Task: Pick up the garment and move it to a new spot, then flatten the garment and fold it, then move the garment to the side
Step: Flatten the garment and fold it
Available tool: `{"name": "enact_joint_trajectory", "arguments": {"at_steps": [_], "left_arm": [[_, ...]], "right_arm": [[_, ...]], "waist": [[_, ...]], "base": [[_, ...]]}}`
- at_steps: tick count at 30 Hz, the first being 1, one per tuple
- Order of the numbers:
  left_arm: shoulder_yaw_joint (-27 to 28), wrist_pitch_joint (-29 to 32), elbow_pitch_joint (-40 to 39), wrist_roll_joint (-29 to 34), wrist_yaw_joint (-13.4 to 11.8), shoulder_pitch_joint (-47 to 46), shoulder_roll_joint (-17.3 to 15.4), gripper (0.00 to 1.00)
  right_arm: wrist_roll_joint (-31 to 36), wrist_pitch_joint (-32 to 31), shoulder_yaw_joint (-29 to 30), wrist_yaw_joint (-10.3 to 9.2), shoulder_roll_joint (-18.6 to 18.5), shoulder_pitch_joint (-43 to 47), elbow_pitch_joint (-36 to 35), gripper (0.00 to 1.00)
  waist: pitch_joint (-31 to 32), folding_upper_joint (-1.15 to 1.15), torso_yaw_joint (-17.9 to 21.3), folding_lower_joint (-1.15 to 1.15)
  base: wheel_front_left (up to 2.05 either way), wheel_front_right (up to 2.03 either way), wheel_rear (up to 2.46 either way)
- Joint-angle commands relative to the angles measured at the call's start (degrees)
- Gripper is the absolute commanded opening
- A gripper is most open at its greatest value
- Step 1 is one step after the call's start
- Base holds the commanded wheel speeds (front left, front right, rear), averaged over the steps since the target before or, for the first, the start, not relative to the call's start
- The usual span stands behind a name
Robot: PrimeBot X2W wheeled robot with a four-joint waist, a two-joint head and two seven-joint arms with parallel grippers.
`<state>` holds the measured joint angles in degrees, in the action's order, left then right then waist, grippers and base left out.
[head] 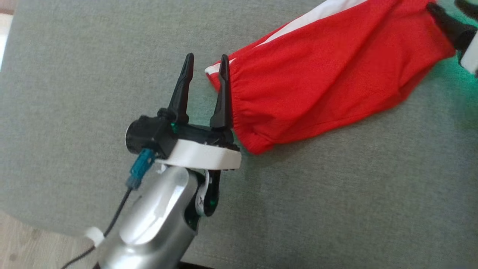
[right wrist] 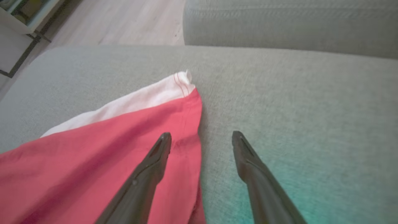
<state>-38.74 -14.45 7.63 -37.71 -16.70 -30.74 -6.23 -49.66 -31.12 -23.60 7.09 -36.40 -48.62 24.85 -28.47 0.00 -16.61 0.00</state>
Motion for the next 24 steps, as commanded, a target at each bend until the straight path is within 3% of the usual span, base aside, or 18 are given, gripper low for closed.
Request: {"name": "enact_joint_trajectory", "arguments": {"at_steps": [1,6,13,14,15,16,24], "left_arm": [[2.69,-0.53,-2.63,1.86,-0.18,1.16,-0.18,1.0],[5.19,-0.53,-5.49,11.04,2.72,4.49,2.14,1.0],[6.88,-0.54,-5.08,14.55,6.19,8.42,3.21,1.0],[7.17,-0.54,-4.91,14.72,6.47,8.86,3.25,1.0],[7.49,-0.54,-4.74,14.84,6.71,9.25,3.29,1.0],[7.77,-0.54,-4.64,14.83,6.88,9.62,3.31,1.0],[10.88,-0.54,-2.44,15.72,8.32,13.96,3.34,1.0]], "right_arm": [[0.64,-1.2,1.02,0.4,0.19,0.73,-1.23,1.0],[5.7,-7.34,4.7,0.4,3.34,0.98,2.04,1.0],[6.5,-15.87,7.84,0.4,9.05,3.42,1.63,1.0],[6.3,-16.82,7.81,0.4,9.43,3.92,0.54,0.47],[6.26,-17.24,7.95,0.4,9.69,4.41,-0.51,0.15],[6.27,-17.42,7.77,0.4,9.91,4.96,-1.76,0.0],[4.39,-10.87,13.29,0.4,13.52,11.28,-4.76,0.0]], "waist": [[-0.79,0.0,-0.82,0.0],[-1.73,0.0,-3.13,0.0],[-0.71,0.0,-4.01,0.0],[-0.55,0.0,-3.95,0.0],[-0.34,0.0,-3.84,0.0],[-0.03,0.0,-3.63,0.0],[5.36,0.0,1.74,0.0]], "base": [[0.0,0.0,0.0],[0.0,0.0,0.0],[0.0,0.0,0.0],[0.0,0.0,0.0],[0.0,0.0,0.0],[0.0,0.0,0.0],[0.0,0.0,0.0]]}}
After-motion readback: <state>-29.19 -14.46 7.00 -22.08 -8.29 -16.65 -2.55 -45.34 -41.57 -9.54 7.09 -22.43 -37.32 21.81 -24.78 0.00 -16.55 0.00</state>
